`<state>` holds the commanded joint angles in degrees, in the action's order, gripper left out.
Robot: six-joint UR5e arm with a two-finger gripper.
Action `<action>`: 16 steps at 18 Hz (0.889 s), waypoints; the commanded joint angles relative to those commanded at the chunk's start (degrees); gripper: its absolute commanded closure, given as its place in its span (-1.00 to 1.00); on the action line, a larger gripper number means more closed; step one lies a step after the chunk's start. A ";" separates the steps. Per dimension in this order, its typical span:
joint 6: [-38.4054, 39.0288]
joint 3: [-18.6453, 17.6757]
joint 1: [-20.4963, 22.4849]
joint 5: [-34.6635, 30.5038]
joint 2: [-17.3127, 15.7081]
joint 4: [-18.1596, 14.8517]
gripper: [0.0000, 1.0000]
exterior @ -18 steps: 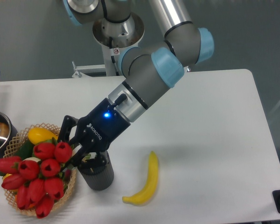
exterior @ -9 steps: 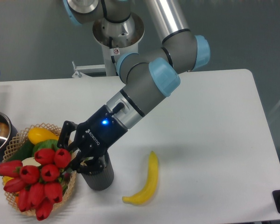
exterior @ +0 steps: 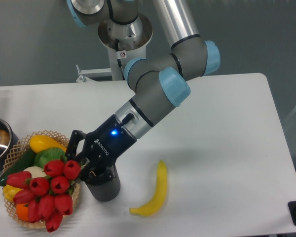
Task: Insert the flowers into the vase
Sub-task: 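Lower the tulip stems down into the black vase opening, then adjust the tulips upright in the vase while still gripping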
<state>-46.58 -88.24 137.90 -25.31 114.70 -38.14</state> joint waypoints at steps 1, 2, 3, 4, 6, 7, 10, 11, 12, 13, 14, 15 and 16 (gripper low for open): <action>-0.70 0.00 0.35 0.00 0.00 0.00 0.44; -1.75 0.00 0.44 0.00 0.09 0.00 0.44; -3.33 -0.09 0.79 0.09 0.18 0.00 0.44; -4.30 -0.52 0.88 0.78 0.18 -0.09 0.44; -6.58 -2.63 1.84 3.59 0.00 0.00 0.44; -9.12 -4.12 2.54 5.34 -0.17 0.00 0.45; -11.87 -5.27 4.13 12.55 -0.26 0.00 0.44; -12.13 -5.88 4.13 13.00 -0.26 0.00 0.44; -13.09 -7.02 4.13 13.01 -0.26 0.00 0.44; -15.62 -8.69 4.22 13.09 -0.26 0.00 0.45; -17.39 -9.57 4.31 13.18 -0.18 0.00 0.45; -18.02 -9.75 4.31 13.18 0.00 0.00 0.45; -18.11 -9.76 4.31 13.18 0.00 0.00 0.45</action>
<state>-64.69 -98.00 142.21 -12.13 114.70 -38.14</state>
